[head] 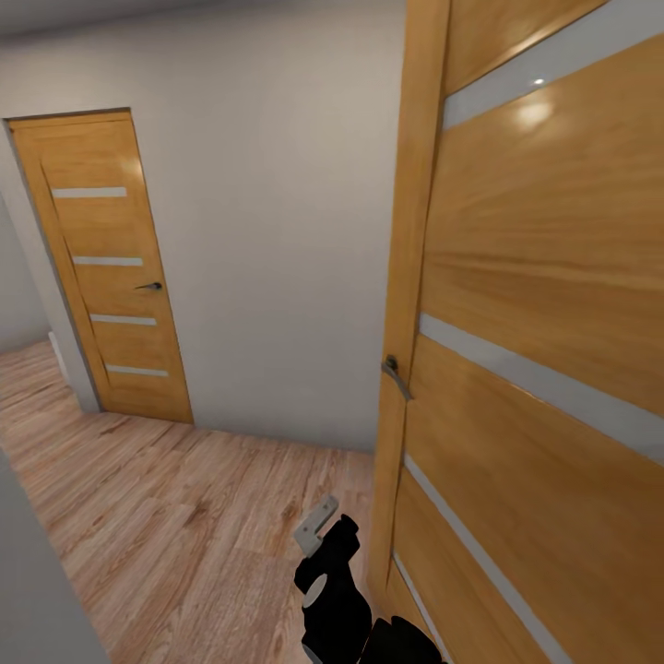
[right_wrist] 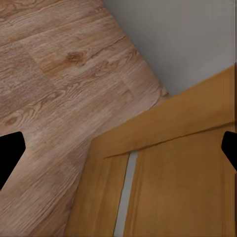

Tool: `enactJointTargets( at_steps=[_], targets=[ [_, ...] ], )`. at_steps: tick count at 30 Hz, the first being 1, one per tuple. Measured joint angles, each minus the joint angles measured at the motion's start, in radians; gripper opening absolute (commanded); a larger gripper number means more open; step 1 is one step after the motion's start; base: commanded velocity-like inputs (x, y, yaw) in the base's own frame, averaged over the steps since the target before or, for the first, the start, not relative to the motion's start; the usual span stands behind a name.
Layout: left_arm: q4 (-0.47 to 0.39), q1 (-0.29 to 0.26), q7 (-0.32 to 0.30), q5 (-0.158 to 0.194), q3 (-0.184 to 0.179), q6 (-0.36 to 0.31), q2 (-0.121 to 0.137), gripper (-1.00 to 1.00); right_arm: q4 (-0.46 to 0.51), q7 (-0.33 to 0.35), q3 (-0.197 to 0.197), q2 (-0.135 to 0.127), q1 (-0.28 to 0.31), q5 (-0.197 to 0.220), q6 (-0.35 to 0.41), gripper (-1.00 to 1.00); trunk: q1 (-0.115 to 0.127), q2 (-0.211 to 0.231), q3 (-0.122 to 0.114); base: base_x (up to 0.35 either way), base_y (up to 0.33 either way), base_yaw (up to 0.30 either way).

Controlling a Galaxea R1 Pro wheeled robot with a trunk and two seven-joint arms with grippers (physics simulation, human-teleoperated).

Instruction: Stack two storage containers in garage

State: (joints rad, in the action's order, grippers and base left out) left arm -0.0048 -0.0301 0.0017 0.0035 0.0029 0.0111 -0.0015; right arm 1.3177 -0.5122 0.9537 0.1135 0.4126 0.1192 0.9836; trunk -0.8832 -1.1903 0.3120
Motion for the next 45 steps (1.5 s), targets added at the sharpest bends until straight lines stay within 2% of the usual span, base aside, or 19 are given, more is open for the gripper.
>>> enactJointTargets(
  at_steps=[7, 9, 10, 12, 14, 15, 16, 18, 19, 20, 23, 33, 36, 45],
  targets=[
    [0.000, 0.000, 0.000, -0.001, 0.000, 0.000, 0.000, 1.00, 0.001, -0.006, -0.010, 0.000, 0.000, -0.012, 0.000, 1.00, 0.000, 0.000, 0.000, 0.000, -0.014, 0.000],
    [0.000, 0.000, 0.000, -0.001, -0.001, 0.000, 0.000, 1.00, 0.002, -0.007, -0.031, 0.000, 0.000, -0.014, 0.001, 1.00, 0.000, 0.000, 0.000, 0.000, -0.002, 0.000],
    [0.000, 0.000, 0.000, -0.001, -0.001, 0.000, 0.000, 1.00, 0.002, -0.007, -0.062, -0.001, 0.000, -0.017, 0.002, 1.00, 0.000, 0.000, 0.000, 0.000, -0.001, 0.000],
    [0.000, 0.000, 0.000, -0.002, -0.001, 0.000, 0.000, 1.00, 0.002, -0.009, -0.165, -0.001, 0.001, -0.041, 0.002, 1.00, 0.000, 0.000, 0.000, 0.000, 0.000, 0.000],
    [0.000, 0.000, 0.000, -0.002, -0.001, 0.000, 0.000, 1.00, 0.001, -0.014, -0.276, -0.001, 0.002, -0.108, 0.001, 1.00, 0.000, 0.000, 0.000, 0.000, 0.000, 0.000],
    [0.000, 0.000, 0.000, -0.003, -0.001, 0.000, 0.000, 1.00, 0.000, -0.017, -0.315, -0.002, 0.002, -0.156, 0.000, 1.00, 0.000, 0.000, 0.000, 0.000, 0.000, 0.000],
    [0.000, 0.000, 0.000, -0.003, -0.001, 0.000, 0.000, 1.00, 0.000, -0.019, -0.330, -0.001, 0.002, -0.181, -0.001, 1.00, 0.000, 0.000, 0.000, 0.000, 0.000, 0.000],
    [0.000, 0.000, 0.000, -0.004, -0.001, 0.000, 0.000, 1.00, 0.000, -0.016, -0.365, -0.001, 0.002, -0.302, 0.002, 1.00, 0.000, 0.000, 0.000, 0.000, 0.000, 0.000],
    [0.000, 0.000, 0.000, -0.004, -0.001, 0.000, 0.000, 1.00, 0.000, -0.014, -0.370, -0.001, 0.002, -0.331, 0.003, 1.00, 0.000, 0.000, 0.000, 0.000, 0.000, 0.000],
    [0.000, 0.000, 0.000, -0.004, -0.001, 0.000, 0.000, 1.00, 0.000, -0.011, -0.378, -0.001, 0.002, -0.381, 0.005, 1.00, 0.000, 0.000, 0.000, 0.000, 0.000, 0.000],
    [0.000, 0.000, 0.001, -0.003, -0.001, 0.000, 0.000, 1.00, 0.002, -0.012, -0.395, -0.001, 0.002, -0.452, 0.008, 1.00, 0.000, 0.000, 0.000, 0.000, 0.000, 0.000],
    [0.000, 0.000, 0.001, -0.001, -0.001, 0.000, 0.000, 1.00, 0.007, -0.012, -0.511, -0.001, 0.002, -0.532, 0.011, 1.00, 0.000, 0.000, 0.000, 0.000, 0.000, 0.000],
    [0.000, 0.000, 0.001, 0.000, -0.002, 0.000, 0.000, 1.00, 0.007, -0.010, -0.526, -0.001, 0.002, -0.536, -0.002, 1.00, 0.000, 0.000, 0.000, 0.000, 0.000, 0.000],
    [0.000, 0.000, 0.002, 0.000, -0.002, 0.000, 0.000, 1.00, 0.009, -0.010, -0.551, -0.001, 0.002, -0.596, 0.000, 1.00, 0.000, 0.000, 0.000, 0.000, 0.000, 0.000]
  ],
)
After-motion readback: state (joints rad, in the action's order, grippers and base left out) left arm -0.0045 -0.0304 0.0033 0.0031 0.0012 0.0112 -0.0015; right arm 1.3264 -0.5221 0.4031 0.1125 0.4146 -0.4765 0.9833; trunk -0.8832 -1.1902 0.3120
